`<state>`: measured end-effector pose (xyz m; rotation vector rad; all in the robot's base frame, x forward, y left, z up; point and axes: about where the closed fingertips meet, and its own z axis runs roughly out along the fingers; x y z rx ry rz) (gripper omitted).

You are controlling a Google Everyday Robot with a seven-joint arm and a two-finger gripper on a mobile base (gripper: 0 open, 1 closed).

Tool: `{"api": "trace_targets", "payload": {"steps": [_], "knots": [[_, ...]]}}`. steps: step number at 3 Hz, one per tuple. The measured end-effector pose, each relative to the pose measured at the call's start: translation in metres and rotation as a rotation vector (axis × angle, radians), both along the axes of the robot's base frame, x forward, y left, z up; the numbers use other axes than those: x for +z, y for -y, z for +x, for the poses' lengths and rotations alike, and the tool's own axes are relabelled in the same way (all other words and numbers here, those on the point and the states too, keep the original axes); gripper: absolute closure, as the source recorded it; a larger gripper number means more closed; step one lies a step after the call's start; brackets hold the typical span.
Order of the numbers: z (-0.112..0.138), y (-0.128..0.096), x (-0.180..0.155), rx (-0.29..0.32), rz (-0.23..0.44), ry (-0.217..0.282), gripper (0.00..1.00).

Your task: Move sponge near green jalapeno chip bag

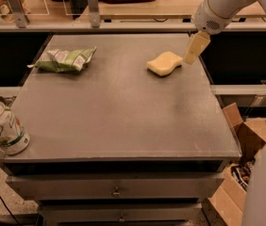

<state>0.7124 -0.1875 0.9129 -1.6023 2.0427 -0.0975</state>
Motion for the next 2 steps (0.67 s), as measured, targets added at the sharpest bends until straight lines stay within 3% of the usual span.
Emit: {"api": "trace_targets", "payload": {"steps": [2], "knots": [[0.024, -0.027, -0.04, 0.028, 0.078, -0.049, 0.0]]}}
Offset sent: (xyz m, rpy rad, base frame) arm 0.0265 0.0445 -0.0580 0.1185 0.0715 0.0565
